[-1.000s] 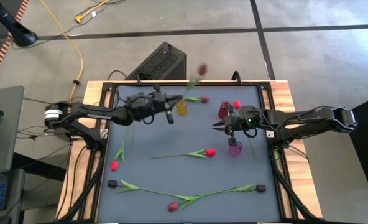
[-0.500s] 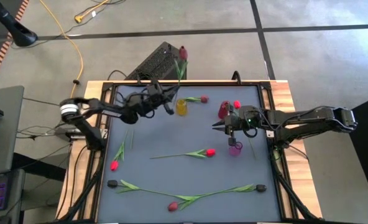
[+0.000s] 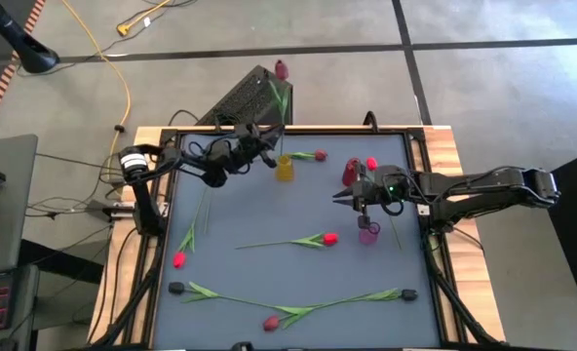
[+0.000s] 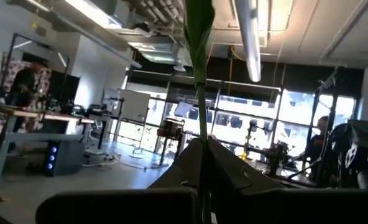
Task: Sort flowers into vase by color
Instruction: Put the middle pink flower into the yellow vase
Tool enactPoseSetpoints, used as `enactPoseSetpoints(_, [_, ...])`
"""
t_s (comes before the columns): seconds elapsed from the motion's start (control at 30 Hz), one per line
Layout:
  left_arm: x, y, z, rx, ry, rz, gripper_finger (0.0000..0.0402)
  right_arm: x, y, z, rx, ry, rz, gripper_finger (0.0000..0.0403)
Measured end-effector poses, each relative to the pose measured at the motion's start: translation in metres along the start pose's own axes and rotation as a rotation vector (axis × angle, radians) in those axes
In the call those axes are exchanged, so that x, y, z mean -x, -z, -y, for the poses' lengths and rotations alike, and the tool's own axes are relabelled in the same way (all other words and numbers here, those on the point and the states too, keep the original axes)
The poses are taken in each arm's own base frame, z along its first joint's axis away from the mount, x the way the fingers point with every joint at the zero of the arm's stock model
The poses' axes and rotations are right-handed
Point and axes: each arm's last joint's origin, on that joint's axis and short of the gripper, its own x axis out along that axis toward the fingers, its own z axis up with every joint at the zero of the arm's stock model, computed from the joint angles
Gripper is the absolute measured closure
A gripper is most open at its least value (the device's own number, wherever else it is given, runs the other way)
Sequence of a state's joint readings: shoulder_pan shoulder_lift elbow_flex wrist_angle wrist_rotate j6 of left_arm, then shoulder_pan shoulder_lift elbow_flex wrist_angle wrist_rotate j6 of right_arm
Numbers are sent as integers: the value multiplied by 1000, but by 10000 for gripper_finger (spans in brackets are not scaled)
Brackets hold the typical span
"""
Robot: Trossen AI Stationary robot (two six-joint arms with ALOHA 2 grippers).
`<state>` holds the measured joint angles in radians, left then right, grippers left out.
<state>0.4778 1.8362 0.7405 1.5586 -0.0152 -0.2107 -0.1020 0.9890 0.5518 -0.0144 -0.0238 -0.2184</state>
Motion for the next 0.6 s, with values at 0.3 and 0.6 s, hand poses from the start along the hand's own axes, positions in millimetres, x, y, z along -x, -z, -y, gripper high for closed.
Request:
enactPoseSetpoints(0.3, [-10, 4, 0, -56, -1, -67, 402, 0, 0, 1, -2, 5, -2, 321])
enactPoseSetpoints(0.6, [-10, 5, -1, -80, -4, -85, 401, 0, 0, 1, -2, 5, -2, 321])
